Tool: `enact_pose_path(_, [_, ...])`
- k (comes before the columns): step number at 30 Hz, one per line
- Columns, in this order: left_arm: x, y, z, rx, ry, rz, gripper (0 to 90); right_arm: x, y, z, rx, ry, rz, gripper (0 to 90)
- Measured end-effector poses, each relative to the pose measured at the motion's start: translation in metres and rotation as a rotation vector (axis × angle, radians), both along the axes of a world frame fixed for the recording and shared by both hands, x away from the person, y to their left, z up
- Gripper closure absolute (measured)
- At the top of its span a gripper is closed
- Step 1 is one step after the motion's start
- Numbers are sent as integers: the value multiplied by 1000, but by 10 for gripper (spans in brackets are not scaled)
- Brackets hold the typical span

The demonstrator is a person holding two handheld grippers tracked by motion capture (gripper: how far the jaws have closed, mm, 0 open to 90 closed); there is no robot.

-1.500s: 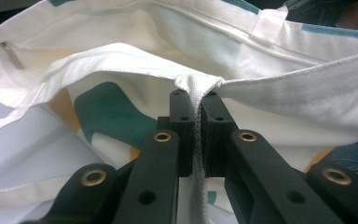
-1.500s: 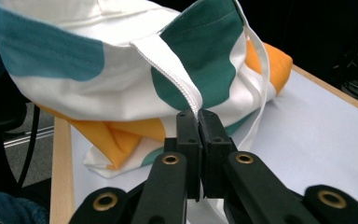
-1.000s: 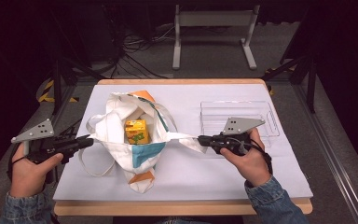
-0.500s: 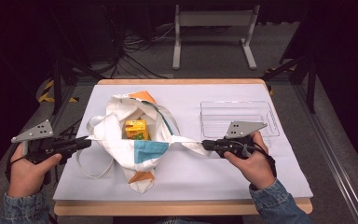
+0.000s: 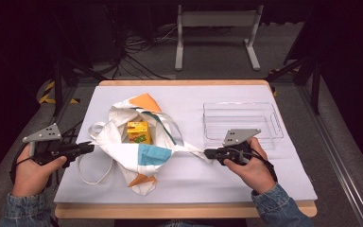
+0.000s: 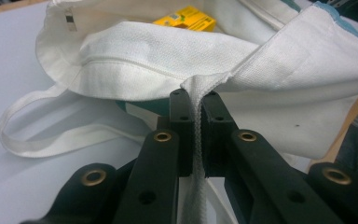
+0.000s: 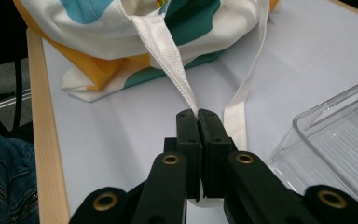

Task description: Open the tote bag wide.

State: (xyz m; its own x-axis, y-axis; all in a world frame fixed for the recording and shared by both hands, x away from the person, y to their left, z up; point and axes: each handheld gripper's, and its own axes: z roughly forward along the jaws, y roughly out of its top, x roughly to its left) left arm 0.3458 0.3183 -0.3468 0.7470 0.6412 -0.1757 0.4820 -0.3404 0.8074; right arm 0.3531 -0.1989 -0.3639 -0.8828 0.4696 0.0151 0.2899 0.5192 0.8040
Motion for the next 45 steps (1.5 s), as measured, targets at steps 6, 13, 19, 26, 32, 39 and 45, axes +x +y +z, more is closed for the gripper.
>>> enact_pose_path(6, [7, 2, -10, 0, 35, -4, 854, 3, 2, -10, -26, 27, 1, 879])
enact_pose_path(13, [14, 4, -21, 13, 75, -3, 854, 6, 3, -19, -40, 57, 0, 879])
enact_pose_path(19, [18, 4, -29, 29, 104, -5, 855, 9, 3, -24, -52, 78, -3, 879])
enact_pose_path(26, [23, 3, -38, 40, 132, -10, 855, 11, 4, -30, -69, 100, -9, 879])
enact_pose_path(32, [26, 2, -43, 46, 149, -16, 856, 13, 4, -34, -79, 111, -15, 880])
enact_pose_path(39, [28, 2, -47, 55, 169, -16, 856, 15, 4, -37, -86, 122, -18, 879])
enact_pose_path(45, [30, 0, -52, 71, 181, -20, 856, 16, 4, -40, -92, 135, -19, 880])
